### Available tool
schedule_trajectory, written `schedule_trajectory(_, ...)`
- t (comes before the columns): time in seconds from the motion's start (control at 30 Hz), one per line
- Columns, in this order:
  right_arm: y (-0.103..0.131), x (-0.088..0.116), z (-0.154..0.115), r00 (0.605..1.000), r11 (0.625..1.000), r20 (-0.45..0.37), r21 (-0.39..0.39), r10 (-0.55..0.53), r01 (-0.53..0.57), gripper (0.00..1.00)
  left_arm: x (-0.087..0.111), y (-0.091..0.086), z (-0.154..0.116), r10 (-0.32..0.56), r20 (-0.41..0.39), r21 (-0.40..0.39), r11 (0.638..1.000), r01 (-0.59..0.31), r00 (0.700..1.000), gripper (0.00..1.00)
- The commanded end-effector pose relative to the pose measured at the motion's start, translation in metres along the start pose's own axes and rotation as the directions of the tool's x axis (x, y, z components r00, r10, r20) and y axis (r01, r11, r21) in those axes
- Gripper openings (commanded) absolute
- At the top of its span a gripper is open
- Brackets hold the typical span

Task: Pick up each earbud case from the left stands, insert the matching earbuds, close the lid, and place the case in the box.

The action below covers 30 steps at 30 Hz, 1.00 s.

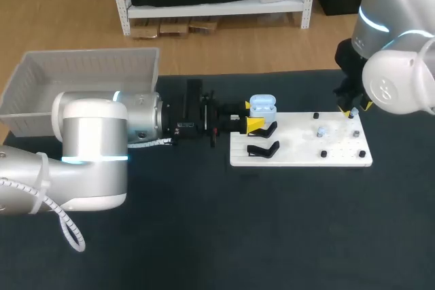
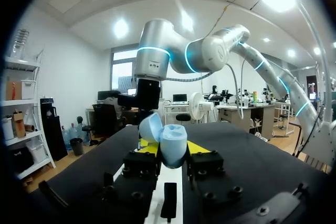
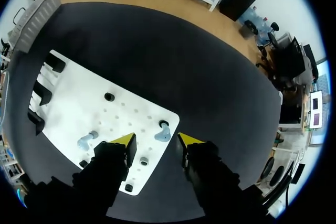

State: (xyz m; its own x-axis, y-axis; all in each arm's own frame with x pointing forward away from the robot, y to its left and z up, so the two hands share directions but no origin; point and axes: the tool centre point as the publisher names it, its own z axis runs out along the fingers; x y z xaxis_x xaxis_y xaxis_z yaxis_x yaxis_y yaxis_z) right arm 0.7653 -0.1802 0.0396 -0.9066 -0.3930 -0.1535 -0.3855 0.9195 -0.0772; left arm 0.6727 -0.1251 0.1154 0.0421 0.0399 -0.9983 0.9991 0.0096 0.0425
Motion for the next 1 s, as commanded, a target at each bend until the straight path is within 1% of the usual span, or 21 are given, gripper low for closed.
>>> schedule_trajectory(0.03,-0.0007,0.0007,0.0020,1.000,1.000,0.001,0.000,0.004,-0.004,0.49,0.0008,0.0000,0.0000,0.002,0.003,-0.002,1.000,-0.002,1.000,0.00)
schedule_trajectory(0.3,-0.0032,0.0018,0.0046,1.000,1.000,0.001,0.002,0.012,-0.012,0.45,0.0008,0.0000,0.0000,0.002,0.003,-0.002,1.000,-0.002,1.000,0.00)
schedule_trajectory(1.0,-0.0038,-0.0001,0.0117,1.000,1.000,-0.005,0.004,0.025,-0.025,0.41,0.0008,0.0000,0.0000,0.002,0.003,-0.002,1.000,-0.002,1.000,0.00)
